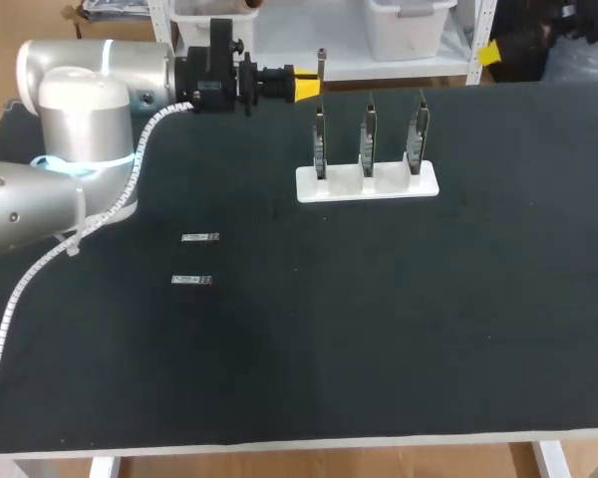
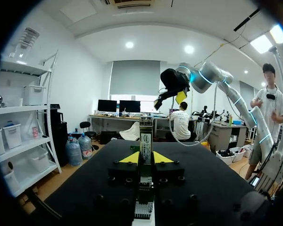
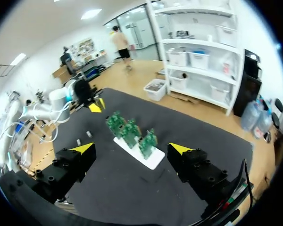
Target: Pick up the optical module with the left hand, and insert it into the network port with the right hand.
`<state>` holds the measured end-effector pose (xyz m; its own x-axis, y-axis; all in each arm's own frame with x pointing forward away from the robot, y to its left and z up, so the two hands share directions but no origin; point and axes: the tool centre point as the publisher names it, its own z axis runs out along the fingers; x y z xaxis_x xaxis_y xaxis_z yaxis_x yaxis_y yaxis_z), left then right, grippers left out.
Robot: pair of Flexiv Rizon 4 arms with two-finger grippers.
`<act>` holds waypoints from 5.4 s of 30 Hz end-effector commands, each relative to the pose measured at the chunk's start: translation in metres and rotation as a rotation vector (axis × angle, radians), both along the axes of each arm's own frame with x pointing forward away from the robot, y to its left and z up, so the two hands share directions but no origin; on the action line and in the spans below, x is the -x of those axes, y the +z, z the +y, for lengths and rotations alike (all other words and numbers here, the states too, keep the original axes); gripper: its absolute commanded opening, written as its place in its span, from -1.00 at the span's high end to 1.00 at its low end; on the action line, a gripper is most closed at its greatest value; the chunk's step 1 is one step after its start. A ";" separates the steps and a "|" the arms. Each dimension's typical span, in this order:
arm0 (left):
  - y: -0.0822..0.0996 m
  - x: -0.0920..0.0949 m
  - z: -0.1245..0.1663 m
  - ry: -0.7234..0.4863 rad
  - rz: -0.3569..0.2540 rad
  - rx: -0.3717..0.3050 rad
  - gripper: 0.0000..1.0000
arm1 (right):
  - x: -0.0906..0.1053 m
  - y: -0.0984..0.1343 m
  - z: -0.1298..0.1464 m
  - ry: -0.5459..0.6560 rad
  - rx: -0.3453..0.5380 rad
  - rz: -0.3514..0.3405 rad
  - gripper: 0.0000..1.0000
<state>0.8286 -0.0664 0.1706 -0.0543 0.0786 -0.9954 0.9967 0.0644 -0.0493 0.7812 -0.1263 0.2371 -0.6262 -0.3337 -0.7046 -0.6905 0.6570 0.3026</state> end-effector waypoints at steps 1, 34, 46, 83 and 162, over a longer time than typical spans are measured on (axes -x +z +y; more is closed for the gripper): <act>0.000 -0.001 0.000 -0.002 0.000 -0.001 1.00 | -0.022 -0.003 0.026 0.661 -0.424 0.309 -1.00; 0.000 -0.001 0.000 -0.002 0.000 -0.001 1.00 | -0.027 -0.002 0.070 0.599 -0.267 0.210 -1.00; 0.000 -0.001 0.000 -0.002 0.000 -0.001 1.00 | -0.021 0.002 0.087 0.542 -0.124 -0.003 -1.00; 0.000 -0.001 0.000 -0.002 0.000 -0.001 1.00 | -0.069 -0.005 0.163 0.952 -0.082 -0.099 -1.00; 0.000 -0.001 0.000 -0.002 0.000 -0.001 1.00 | -0.061 -0.028 0.212 1.173 -0.179 0.049 1.00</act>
